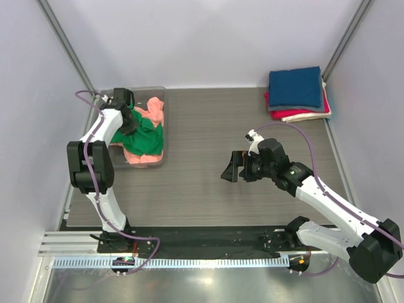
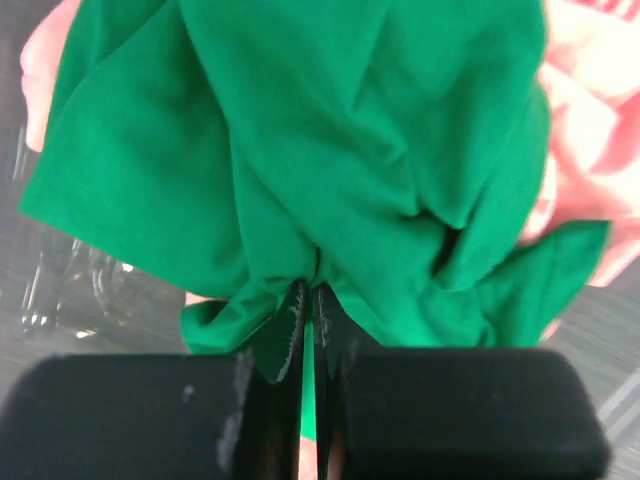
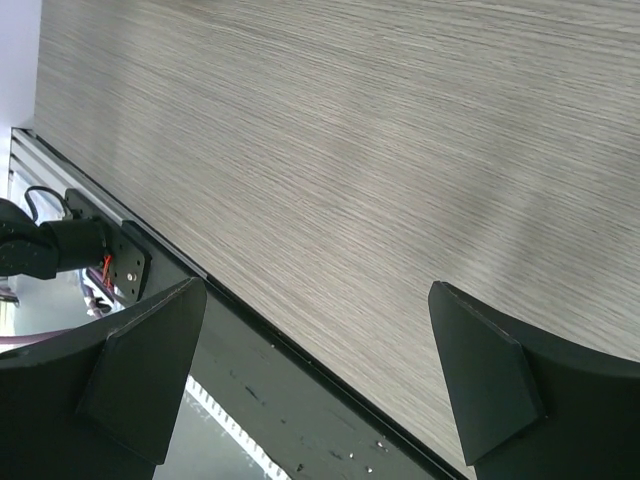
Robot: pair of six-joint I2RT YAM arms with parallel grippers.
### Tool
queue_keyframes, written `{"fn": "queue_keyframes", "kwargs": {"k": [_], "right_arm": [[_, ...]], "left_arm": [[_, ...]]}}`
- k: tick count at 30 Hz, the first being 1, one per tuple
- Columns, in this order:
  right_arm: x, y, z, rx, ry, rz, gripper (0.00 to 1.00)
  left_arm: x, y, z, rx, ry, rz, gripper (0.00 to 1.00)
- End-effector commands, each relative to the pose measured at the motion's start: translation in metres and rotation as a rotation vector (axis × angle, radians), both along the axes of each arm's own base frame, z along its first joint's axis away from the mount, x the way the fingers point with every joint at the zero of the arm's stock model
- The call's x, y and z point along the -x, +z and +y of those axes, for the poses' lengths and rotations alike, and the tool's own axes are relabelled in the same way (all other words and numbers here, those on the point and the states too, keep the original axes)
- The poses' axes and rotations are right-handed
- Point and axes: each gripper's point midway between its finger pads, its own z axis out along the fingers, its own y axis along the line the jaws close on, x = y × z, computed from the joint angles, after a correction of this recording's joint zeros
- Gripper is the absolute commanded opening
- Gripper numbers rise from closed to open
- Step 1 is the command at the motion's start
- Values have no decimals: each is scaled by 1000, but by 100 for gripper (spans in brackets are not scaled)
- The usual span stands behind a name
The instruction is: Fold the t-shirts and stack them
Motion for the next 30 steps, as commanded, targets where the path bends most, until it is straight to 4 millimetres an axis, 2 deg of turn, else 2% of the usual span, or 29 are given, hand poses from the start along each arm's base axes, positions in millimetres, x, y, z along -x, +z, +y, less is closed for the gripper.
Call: {"fn": "queue_keyframes", "kwargs": {"k": [1,2,3,6,7,9,10,11,12,13,14,16,17,19,20,21,22,23,25,26,28,29,30], "right_arm": [[-2,6,-1,-2,4,-45,100],[-3,5,-3,1,-4,-51,100],[-3,5,-3,4,-4,-54,100],[-12,9,-10,37,-52,-88,100],[-17,12,-14,52,-80,-105,100],[-30,28,-26,73,-164,-165,100],[-34,34,-30,76,-194,-186,100],[-38,45,-33,72,-217,-216,100],[-48,55,-47,98,-299,-264,100],[-49,58,-54,118,-333,-272,100],[-54,71,-62,125,-382,-302,100],[-59,81,-88,178,-513,-325,100],[-60,92,-94,175,-544,-345,100],[-57,107,-112,178,-625,-380,100],[-56,112,-117,173,-651,-391,100],[-52,120,-125,160,-683,-410,100],[-50,121,-129,167,-694,-411,100],[-47,130,-132,155,-700,-427,100],[-40,135,-136,162,-697,-420,100],[-37,145,-135,141,-685,-429,100],[-30,152,-136,131,-675,-426,100],[-28,151,-133,120,-654,-419,100],[-27,149,-130,116,-641,-411,100]], "left_arm": [[-29,45,-5,41,8,-112,0],[-31,68,-6,43,5,-159,0],[-40,102,-11,51,1,-235,0],[-44,189,-44,122,-79,-411,0],[-40,258,-67,171,-141,-564,0],[-23,331,-88,192,-208,-718,0],[-2,392,-104,196,-257,-859,0],[9,412,-108,201,-269,-907,0],[19,425,-114,217,-281,-934,0],[34,441,-118,266,-291,-968,0],[40,442,-119,288,-295,-967,0],[50,434,-133,354,-355,-944,0],[60,408,-149,431,-416,-872,0],[71,392,-167,514,-492,-839,4],[83,351,-182,578,-557,-729,13],[91,338,-192,595,-601,-701,30],[96,316,-197,601,-619,-647,87],[106,280,-196,600,-617,-567,99],[114,245,-190,579,-578,-503,100],[125,217,-183,568,-548,-452,100],[134,198,-177,552,-521,-424,100],[141,177,-174,548,-507,-382,100],[149,177,-171,542,-506,-396,100]]}}
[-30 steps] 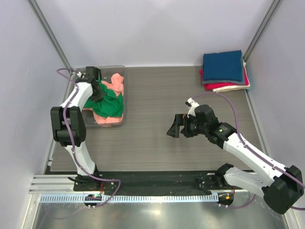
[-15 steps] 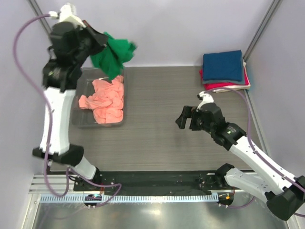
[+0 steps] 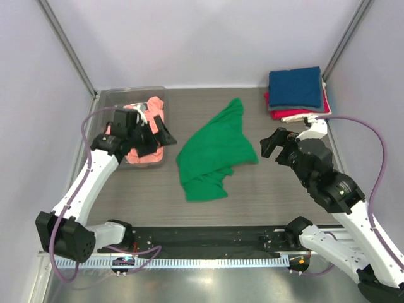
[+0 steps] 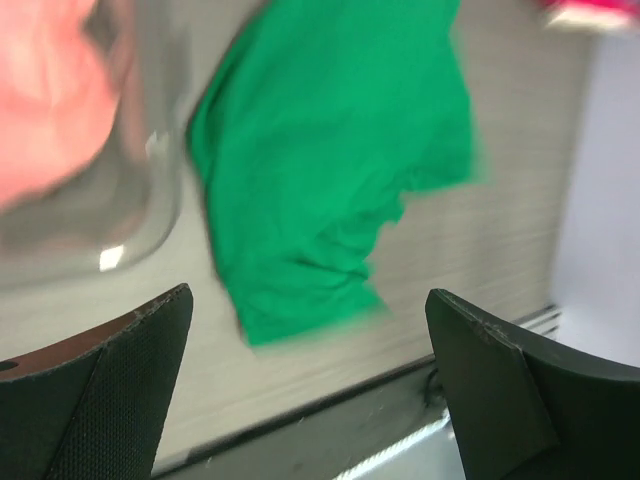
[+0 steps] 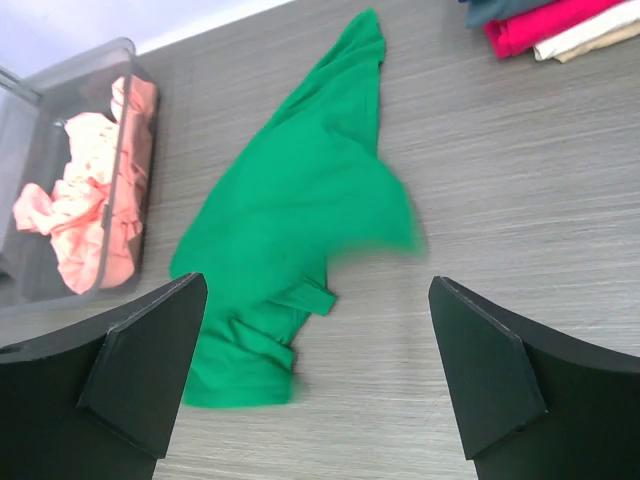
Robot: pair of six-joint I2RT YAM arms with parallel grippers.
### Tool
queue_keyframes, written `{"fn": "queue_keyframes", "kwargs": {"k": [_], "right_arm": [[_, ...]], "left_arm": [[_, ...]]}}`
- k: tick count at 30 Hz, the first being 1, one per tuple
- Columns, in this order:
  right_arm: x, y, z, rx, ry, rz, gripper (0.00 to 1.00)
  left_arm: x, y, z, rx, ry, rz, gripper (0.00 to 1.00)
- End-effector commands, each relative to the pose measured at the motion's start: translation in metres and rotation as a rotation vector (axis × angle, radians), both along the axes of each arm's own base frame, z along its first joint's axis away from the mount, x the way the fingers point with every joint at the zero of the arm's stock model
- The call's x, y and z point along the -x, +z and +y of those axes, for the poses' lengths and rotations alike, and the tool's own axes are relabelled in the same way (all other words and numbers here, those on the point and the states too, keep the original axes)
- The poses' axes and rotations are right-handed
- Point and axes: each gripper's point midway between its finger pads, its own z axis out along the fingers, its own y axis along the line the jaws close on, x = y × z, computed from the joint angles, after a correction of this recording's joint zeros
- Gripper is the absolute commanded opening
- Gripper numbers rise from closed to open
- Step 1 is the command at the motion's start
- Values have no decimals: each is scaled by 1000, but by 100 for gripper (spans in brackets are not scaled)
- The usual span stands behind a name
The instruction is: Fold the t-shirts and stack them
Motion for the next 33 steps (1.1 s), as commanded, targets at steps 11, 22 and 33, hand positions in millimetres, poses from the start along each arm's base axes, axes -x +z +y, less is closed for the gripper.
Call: {"fn": "queue_keyframes", "kwargs": {"k": [11,22,33], "right_arm": [[-20,-97,73,-11,235,282,100],[-18,-112,80,-4,286,291,100],[-17,-131,72,63,280,320,100]], "left_arm": [[-2,-44,35,-194,94,-1,100],[-147,-95,-45,-257,41,98,100],[-188,-160,-19,-428,105,216,100]]}}
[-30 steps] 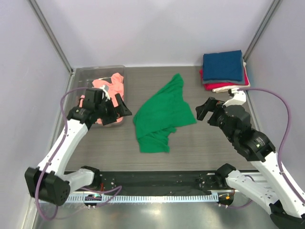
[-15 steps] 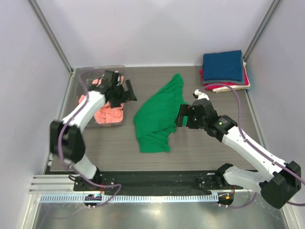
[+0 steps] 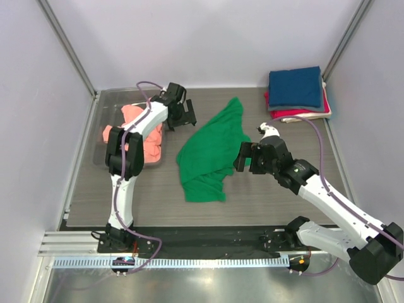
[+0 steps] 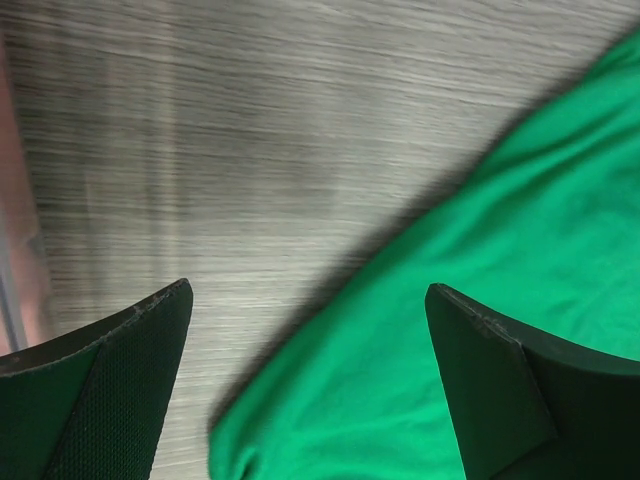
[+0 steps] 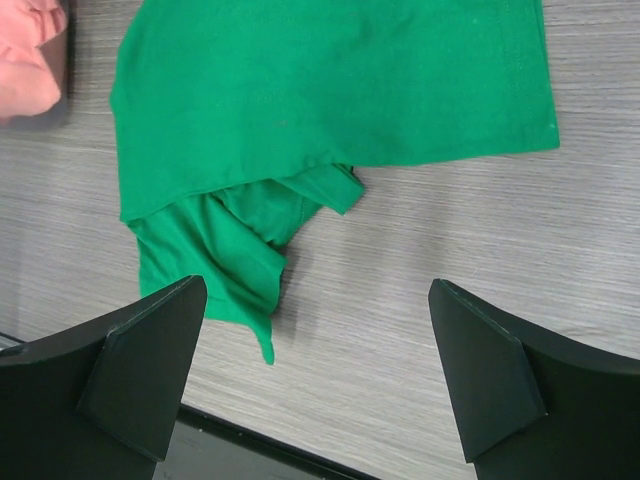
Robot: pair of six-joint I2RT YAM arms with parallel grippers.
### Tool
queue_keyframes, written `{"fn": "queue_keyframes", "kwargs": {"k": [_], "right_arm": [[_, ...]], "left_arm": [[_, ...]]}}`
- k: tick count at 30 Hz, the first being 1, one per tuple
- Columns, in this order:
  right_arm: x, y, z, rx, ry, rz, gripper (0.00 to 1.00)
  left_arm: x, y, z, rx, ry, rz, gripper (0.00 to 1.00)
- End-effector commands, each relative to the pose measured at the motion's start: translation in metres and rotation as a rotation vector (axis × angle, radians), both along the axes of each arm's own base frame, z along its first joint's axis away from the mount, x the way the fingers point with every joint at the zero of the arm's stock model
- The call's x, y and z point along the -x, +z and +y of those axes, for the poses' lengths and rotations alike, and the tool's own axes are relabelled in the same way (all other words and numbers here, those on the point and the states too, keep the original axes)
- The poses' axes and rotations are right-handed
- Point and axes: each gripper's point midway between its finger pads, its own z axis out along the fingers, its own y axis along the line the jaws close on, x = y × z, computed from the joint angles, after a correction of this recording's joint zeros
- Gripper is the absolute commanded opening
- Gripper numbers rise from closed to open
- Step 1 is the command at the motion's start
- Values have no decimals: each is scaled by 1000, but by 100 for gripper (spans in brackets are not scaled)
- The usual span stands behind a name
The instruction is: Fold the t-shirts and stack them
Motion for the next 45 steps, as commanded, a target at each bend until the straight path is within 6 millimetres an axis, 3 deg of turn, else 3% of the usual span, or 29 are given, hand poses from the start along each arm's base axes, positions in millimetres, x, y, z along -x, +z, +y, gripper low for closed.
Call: {"fn": "queue_keyframes", "kwargs": {"k": [1,6,7,8,11,13,14,16,19,20,21,22,23,24,25,27,28,29,30,31,32,33,35,36,41,44,45], "right_arm": [[-12,4,3,22,10,-31,100],[-18,1,7,36,24,-22,100],[-19,-1,7,43,22,-21,100],[-19,-1,6,47,23,-24,100],[-21,-7,6,57,21,-19,100],[-22,-9,8,57,22,-16,100],[-22,-12,9,56,27,-6,100],[-24,-13,9,61,24,-4,100],[-31,-12,4,98,-1,-23,100],[-34,-18,2,118,-6,-12,100],[-37,-22,1,131,-2,-3,100],[-41,-22,3,140,6,2,100],[-45,-29,1,148,-1,26,100],[-49,-41,2,160,5,65,100],[-52,-47,-1,161,-10,88,100],[-61,-62,-16,164,-70,130,99],[-64,-67,-23,156,-95,145,100],[-67,-72,-29,147,-113,159,99],[-73,-80,-45,131,-160,178,98],[-74,-87,-47,116,-161,201,97],[-79,-91,-51,104,-171,202,96],[-80,-95,-55,99,-183,209,95],[-85,-104,-61,97,-202,227,93],[-88,-105,-61,93,-207,225,93],[-102,-130,-65,87,-248,264,90],[-105,-141,-57,56,-231,291,85],[-104,-143,-55,45,-225,299,78]], "left_arm": [[-14,10,39,-95,63,-22,100],[-20,-5,118,-92,219,59,100],[-21,-4,131,-98,237,57,100],[-23,3,155,-113,276,45,100],[-23,14,193,-116,335,26,100],[-27,22,203,-108,354,8,100],[-28,26,223,-108,389,6,100],[-30,38,224,-94,372,8,100],[-22,60,206,-98,321,-5,100],[-17,70,189,-112,286,-27,100],[-5,63,182,-134,266,-5,100],[2,87,164,-141,235,-69,100],[10,90,154,-137,216,-79,100],[26,79,146,-145,197,-47,100],[38,100,127,-126,171,-97,100],[67,87,113,-135,136,-76,100],[83,100,96,-119,94,-112,100],[94,102,91,-120,88,-120,100],[113,85,89,-134,74,-82,100],[126,84,79,-126,45,-82,100],[138,95,76,-94,48,-110,100],[155,81,76,-96,36,-77,100],[177,89,67,-59,5,-111,100],[191,76,65,-48,-5,-83,100],[241,45,53,-8,-51,-21,100],[261,37,40,16,-78,-16,100],[262,38,34,26,-86,-32,100]]}}
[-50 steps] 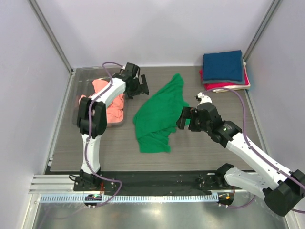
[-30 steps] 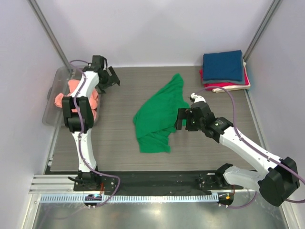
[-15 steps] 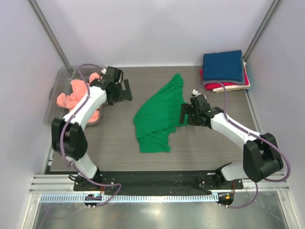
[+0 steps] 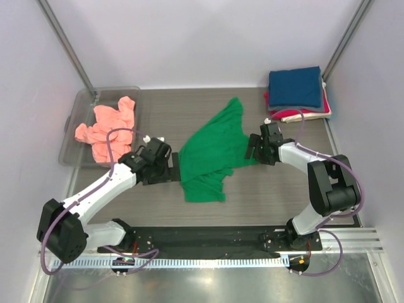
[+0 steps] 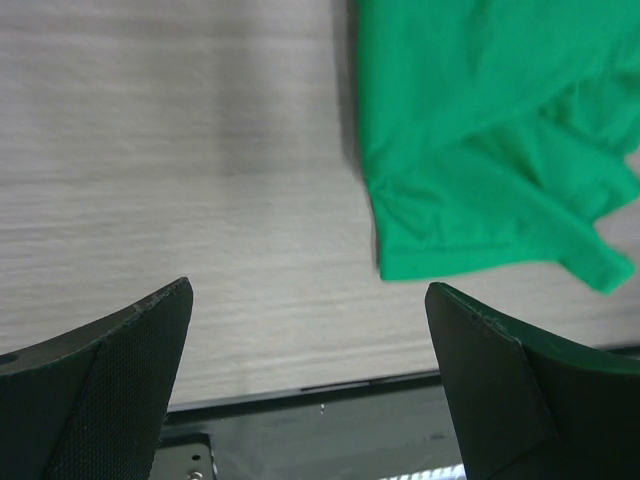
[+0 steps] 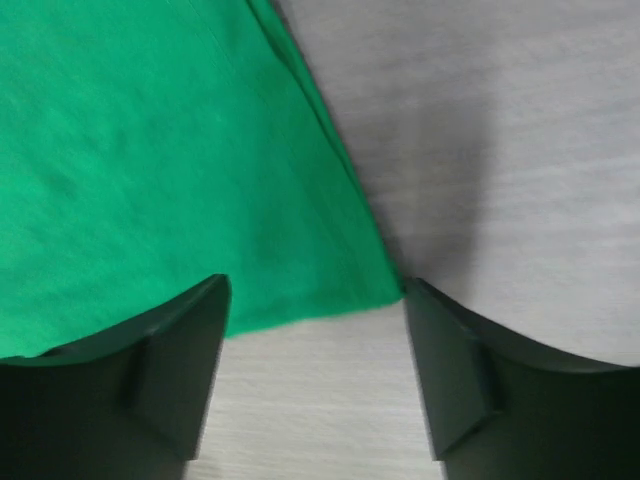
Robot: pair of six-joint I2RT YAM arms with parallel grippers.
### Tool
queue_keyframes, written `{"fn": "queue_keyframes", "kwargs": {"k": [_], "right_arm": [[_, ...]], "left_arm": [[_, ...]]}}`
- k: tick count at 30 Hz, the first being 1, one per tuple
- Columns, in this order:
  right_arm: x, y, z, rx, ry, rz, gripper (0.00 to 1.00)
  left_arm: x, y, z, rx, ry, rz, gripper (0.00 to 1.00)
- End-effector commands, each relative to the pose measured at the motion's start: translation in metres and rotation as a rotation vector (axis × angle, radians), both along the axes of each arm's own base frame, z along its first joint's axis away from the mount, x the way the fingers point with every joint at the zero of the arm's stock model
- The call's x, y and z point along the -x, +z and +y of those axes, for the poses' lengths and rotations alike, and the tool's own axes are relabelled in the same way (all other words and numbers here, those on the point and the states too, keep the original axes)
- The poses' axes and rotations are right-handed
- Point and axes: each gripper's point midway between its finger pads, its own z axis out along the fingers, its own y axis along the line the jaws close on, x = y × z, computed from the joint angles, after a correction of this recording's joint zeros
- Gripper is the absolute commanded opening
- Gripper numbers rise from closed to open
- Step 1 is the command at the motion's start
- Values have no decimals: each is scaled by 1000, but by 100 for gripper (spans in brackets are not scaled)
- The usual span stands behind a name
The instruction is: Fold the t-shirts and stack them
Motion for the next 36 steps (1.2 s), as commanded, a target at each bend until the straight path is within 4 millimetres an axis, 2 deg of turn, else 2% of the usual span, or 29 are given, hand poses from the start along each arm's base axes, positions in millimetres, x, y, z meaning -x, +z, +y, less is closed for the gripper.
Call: {"fn": "queue_keyframes", "kwargs": {"k": [1,2,3,5,6,7,8,9,10,11,12,15,17,19,20,21,22,23,24,26,29,31,32,33,34,36], "right_arm": [[-11,-8,11,-69,-1,-6,74],[-13,-9,13,-77,1,-15,67],[-11,-12,16,-94,7,-4,50],[-10,-14,18,-108,10,-2,38],[-9,-13,19,-112,14,-2,26],[-9,-12,19,-111,17,-5,22],[-8,-11,19,-111,18,-7,10],[-7,-8,18,-112,18,-15,5],[-7,-5,18,-111,19,-23,1],[-6,-3,17,-109,19,-27,1],[-5,-2,16,-107,16,-27,1],[-4,11,16,-118,18,-52,1],[-2,19,16,-123,26,-62,1],[1,24,15,-122,31,-65,1],[2,30,15,-125,37,-82,1],[4,31,14,-124,36,-84,1],[4,33,14,-124,37,-90,1],[4,35,15,-127,41,-96,1],[3,36,15,-128,43,-99,1],[2,38,16,-132,45,-99,1],[-2,40,18,-138,49,-101,1],[-4,43,19,-140,52,-103,1],[-5,44,19,-141,53,-106,1],[-5,45,19,-142,54,-107,1],[-5,46,20,-145,55,-108,1],[-5,45,19,-140,54,-109,1]], "left_arm": [[3,11,-31,95,-18,-69,100],[6,9,-36,95,-32,-69,100],[4,10,-44,108,-42,-83,100],[11,8,-68,119,-98,-79,100],[16,9,-84,128,-142,-90,100],[16,0,-91,99,-153,-73,100],[14,4,-103,103,-164,-87,100],[19,4,-120,116,-205,-94,100],[20,-12,-131,88,-226,-62,100],[16,-8,-146,104,-240,-77,100],[21,-15,-156,87,-262,-66,100],[23,-40,-169,17,-226,-28,100],[24,-41,-158,-53,-175,-46,100],[23,-31,-147,-95,-112,-128,100],[26,-33,-136,-115,-83,-138,100],[26,-23,-127,-103,-40,-165,98],[28,-22,-119,-105,-17,-168,96],[32,-31,-106,-133,-1,-162,96],[33,-28,-100,-125,14,-171,95],[37,-37,-88,-161,27,-164,96],[40,-46,-83,-193,37,-134,96],[44,-51,-86,-190,23,-111,94],[45,-47,-99,-158,-9,-136,93],[45,-42,-107,-141,-34,-163,93],[40,-28,-122,-115,-71,-218,93],[43,-17,-143,-91,-133,-249,94]]}}
